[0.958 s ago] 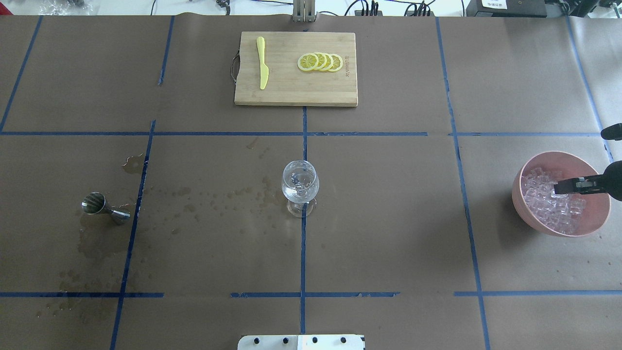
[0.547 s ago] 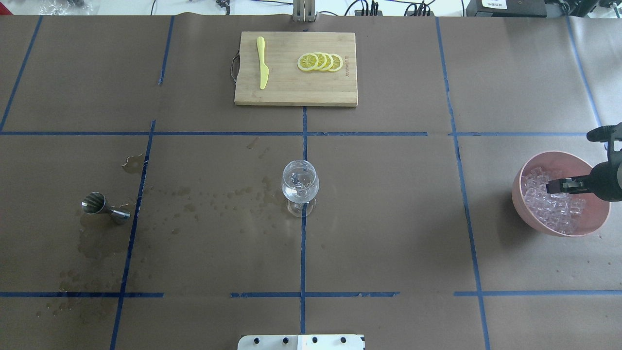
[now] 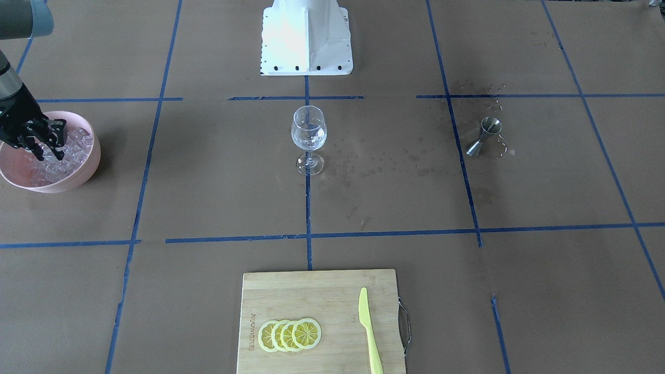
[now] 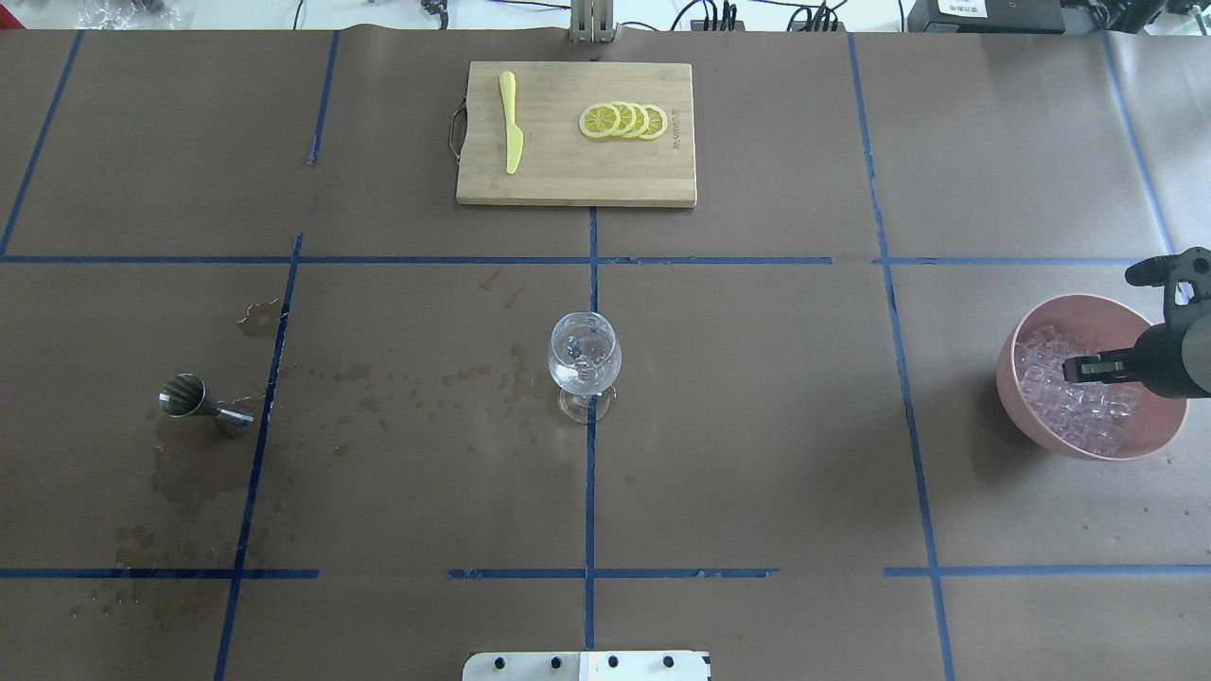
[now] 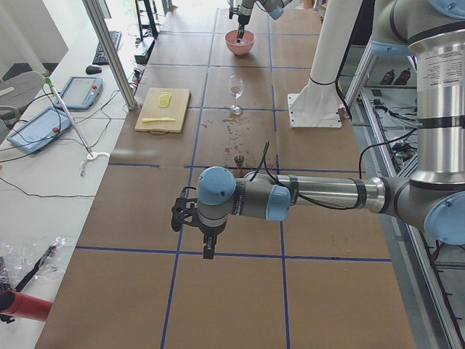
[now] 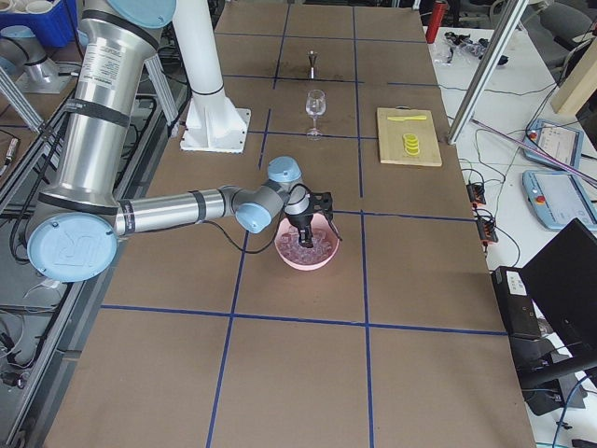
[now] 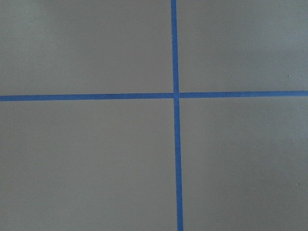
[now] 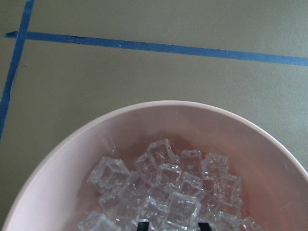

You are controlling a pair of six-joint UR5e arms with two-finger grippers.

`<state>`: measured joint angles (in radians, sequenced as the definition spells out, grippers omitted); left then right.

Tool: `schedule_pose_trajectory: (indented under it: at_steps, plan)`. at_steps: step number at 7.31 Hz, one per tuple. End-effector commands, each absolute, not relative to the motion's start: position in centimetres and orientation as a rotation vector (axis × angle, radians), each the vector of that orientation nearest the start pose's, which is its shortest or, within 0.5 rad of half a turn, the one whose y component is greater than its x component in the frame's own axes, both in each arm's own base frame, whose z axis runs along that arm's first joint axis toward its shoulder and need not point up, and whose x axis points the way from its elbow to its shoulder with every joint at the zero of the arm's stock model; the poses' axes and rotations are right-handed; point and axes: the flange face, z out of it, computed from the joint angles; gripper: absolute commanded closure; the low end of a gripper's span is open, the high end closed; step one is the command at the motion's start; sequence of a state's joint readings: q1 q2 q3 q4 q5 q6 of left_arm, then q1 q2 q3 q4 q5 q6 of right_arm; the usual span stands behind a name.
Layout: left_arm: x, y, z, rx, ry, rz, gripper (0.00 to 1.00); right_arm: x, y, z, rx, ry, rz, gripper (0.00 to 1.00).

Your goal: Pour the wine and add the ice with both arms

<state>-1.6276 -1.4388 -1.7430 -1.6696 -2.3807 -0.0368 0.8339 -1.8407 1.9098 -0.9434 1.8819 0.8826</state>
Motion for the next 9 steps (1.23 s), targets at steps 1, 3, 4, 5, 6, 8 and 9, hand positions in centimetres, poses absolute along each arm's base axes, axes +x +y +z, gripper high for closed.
schedule_pose_trajectory:
  at_steps: [1,3,4,5,6,8,9]
  plan:
    - [-8.6,-44.0,62.1,0.143,0.807,-0.031,0.00,-20.1,-37.7,54.3,0.279,-0.715,0.021,1.00]
    - [-8.6,-44.1,62.0,0.153,0.807,-0.026,0.00,-18.9,-37.7,49.5,0.309,-0.759,0.028,1.00]
    - [-8.7,-44.0,62.0,0.152,0.804,-0.028,0.00,-19.4,-38.4,44.0,0.309,-0.774,0.025,1.00]
    - [-8.7,-43.9,62.6,0.142,0.798,-0.032,0.00,-21.0,-40.7,38.0,0.313,-0.780,0.029,1.00]
    - [-8.7,-43.6,62.9,0.135,0.796,-0.032,0.00,-23.2,-42.6,33.1,0.305,-0.782,0.028,1.00]
    - [-8.6,-43.4,62.8,0.137,0.796,-0.026,0.00,-28.3,-43.2,22.9,0.264,-0.808,-0.001,1.00]
    - [-8.6,-43.5,62.5,0.144,0.796,-0.023,0.00,-31.0,-42.4,18.1,0.233,-0.827,0.018,1.00]
